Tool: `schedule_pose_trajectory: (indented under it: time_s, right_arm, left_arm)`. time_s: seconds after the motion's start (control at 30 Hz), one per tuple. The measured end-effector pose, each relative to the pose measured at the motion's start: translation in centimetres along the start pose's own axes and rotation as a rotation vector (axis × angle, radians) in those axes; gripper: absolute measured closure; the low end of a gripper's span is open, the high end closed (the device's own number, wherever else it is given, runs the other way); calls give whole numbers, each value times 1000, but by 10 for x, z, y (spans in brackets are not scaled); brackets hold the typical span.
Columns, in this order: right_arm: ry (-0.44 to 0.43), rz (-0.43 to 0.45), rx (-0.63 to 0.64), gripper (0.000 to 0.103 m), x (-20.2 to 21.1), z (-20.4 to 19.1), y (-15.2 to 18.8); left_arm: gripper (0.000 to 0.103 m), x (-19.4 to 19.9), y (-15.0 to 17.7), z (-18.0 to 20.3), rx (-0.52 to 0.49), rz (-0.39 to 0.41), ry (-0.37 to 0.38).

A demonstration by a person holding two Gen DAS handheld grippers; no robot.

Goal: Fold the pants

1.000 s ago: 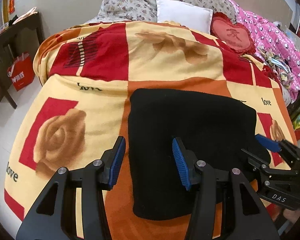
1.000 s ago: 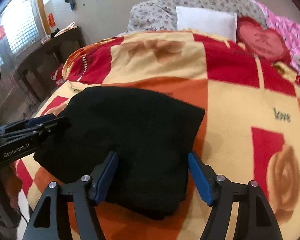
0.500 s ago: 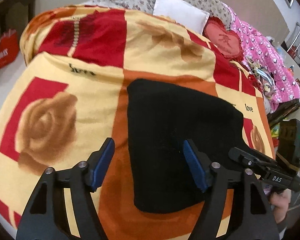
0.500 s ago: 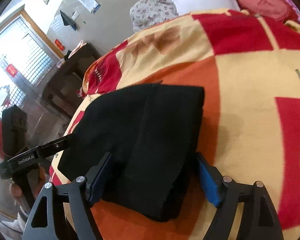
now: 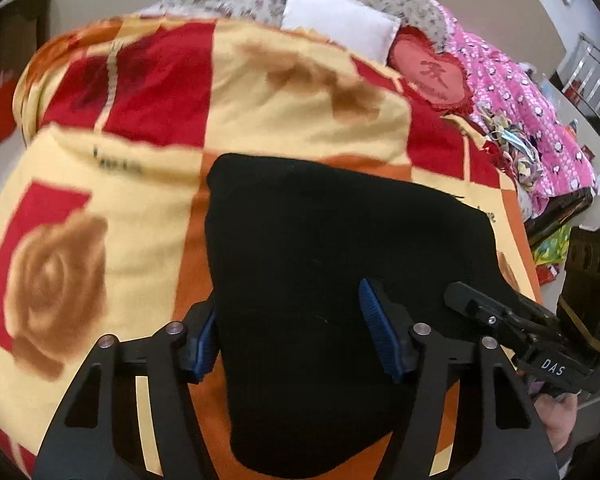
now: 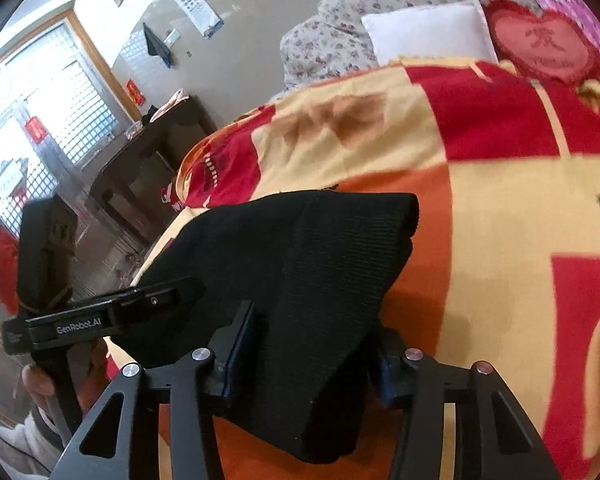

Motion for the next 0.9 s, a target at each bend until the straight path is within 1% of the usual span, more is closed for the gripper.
schedule_pose_trajectory:
  time_s: [0.17, 0.27, 0.3, 0.37, 0.43, 0.5, 0.53, 0.63, 0.7, 0.8, 0.9]
  right_arm:
    - [18, 51, 25, 57, 7, 3, -33]
    - [34, 45, 11, 57, -1, 13, -42]
    - [45, 29, 1, 57, -8, 19, -42]
    - [74, -39, -26, 56, -26, 33, -32]
    - [113, -90, -36, 51, -38, 45, -20]
    - [96, -72, -59, 50, -32, 50, -18]
    - [105, -66, -65, 50, -27, 51, -20]
    - [186, -34, -23, 50, -6, 54, -30]
    - [205, 15, 8, 50, 10, 47, -41]
    - [216, 92, 33, 49, 29, 34, -58]
    - [252, 103, 74, 49, 33, 26, -64]
  left_arm:
    - [39, -2, -26, 12, -35, 33, -7]
    - [39, -10, -40, 15, -51, 41, -19]
    - [39, -15, -43, 14, -54, 36, -28]
    - [39, -33, -46, 7, -50, 7, -60]
    - [39, -49, -44, -1, -51, -20, -96]
    - [38, -52, -44, -4, -44, -18, -87]
    - [38, -51, -44, -5, -45, -19, -83]
    - [38, -48, -43, -4, -49, -18, -86]
    - [38, -45, -43, -4, -56, -11, -96]
    - [38, -34, -44, -4, -58, 21, -114]
    - [38, -21, -45, -3, -69, 72, -148]
Point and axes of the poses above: each gripper's, at about its wrist camera, not at the fingertips, and x roughly against the way its jaws point, z to its right, y to its underside, the point moved 10 cm from there along -x, roughly the way its jaws point, and after that the axes turned 11 degrees about x, right-handed, at the moved point
